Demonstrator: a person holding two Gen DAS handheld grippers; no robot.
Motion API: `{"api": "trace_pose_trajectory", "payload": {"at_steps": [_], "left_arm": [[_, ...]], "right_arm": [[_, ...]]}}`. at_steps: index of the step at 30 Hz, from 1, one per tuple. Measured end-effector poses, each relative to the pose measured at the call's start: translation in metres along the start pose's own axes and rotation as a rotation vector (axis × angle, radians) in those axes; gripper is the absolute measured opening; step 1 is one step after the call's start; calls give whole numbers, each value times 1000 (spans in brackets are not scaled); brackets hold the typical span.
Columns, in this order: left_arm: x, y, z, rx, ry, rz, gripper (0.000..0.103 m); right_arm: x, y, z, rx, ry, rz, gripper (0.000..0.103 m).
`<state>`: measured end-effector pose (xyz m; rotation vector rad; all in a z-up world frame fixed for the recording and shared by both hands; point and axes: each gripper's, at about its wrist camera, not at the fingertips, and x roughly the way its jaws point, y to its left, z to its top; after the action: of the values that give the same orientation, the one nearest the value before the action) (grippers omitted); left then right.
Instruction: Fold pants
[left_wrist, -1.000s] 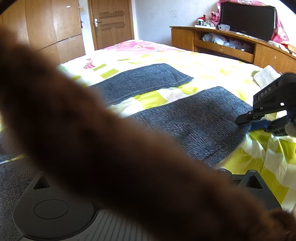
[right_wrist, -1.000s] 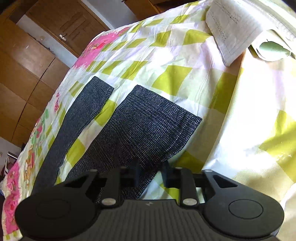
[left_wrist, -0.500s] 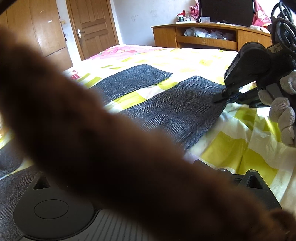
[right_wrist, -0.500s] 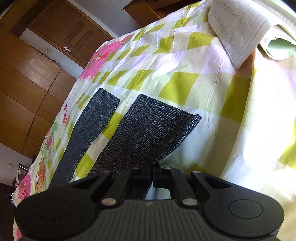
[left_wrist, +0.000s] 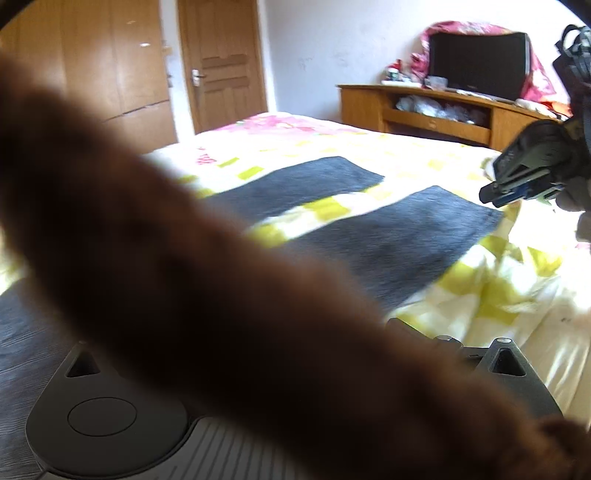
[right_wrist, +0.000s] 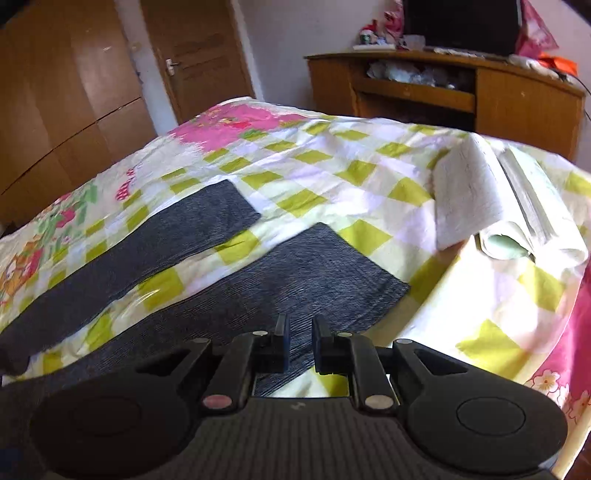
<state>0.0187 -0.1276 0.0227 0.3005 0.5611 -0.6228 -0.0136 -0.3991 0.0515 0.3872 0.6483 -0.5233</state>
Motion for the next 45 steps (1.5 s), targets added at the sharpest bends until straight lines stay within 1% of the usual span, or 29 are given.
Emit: {"api": "trace_pose_trajectory", "payload": {"at_steps": [2, 4, 5, 6, 8, 10, 12, 14, 15, 17, 19, 21, 24, 26, 30, 33, 40, 41, 42, 43, 45], "left_arm": [[-14, 29, -9, -12, -6, 63, 103], [-28, 62, -20, -31, -5, 148, 103], [-34, 79, -25, -46, -2, 189, 103], [-39, 94, -29, -65, 1, 222, 103], [-50, 126, -37, -108, 12, 279, 103], [-58, 148, -38, -134, 6, 316, 103], [-59, 161, -35, -151, -8, 333, 103], [-50, 168, -29, -161, -9, 328, 103], [-41, 168, -25, -162, -6, 322, 103], [-18, 164, -17, -166, -2, 292, 103], [5, 153, -8, -167, -6, 246, 103], [29, 138, 5, -157, -19, 198, 103], [68, 105, 22, -113, -38, 119, 103], [90, 86, 31, -81, -38, 78, 103], [121, 56, 38, -30, -28, 39, 103], [132, 48, 36, -42, -6, 9, 103], [140, 42, 29, -27, 44, 27, 103], [141, 41, 29, -22, 48, 31, 103], [142, 39, 29, -16, 53, 34, 103], [143, 37, 28, -10, 58, 41, 103], [144, 32, 25, 0, 65, 57, 103]], "right_arm": [[-10, 47, -11, -120, 22, 99, 30], [-13, 96, -25, -218, 66, 218, 30], [-12, 120, -31, -254, 87, 272, 30], [-11, 139, -35, -273, 105, 307, 30], [-6, 178, -41, -289, 147, 360, 30], [3, 201, -40, -275, 177, 388, 31], [19, 211, -33, -231, 203, 396, 35], [42, 210, -20, -166, 209, 399, 36], [53, 207, -14, -140, 204, 393, 39], [80, 194, 0, -77, 193, 341, 45], [104, 171, 14, 7, 184, 298, 45], [128, 137, 29, 115, 171, 258, 45], [154, 90, 48, 223, 121, 192, 46], [173, 67, 56, 281, 113, 161, 47], [199, 37, 65, 411, 98, 189, 47], [209, 33, 73, 436, 64, 205, 48], [231, 36, 79, 484, 14, 235, 49], [232, 36, 80, 490, 10, 234, 43], [233, 35, 80, 491, 9, 220, 26], [232, 33, 80, 487, 11, 204, 20], [229, 28, 79, 495, 4, 220, 20]]}}
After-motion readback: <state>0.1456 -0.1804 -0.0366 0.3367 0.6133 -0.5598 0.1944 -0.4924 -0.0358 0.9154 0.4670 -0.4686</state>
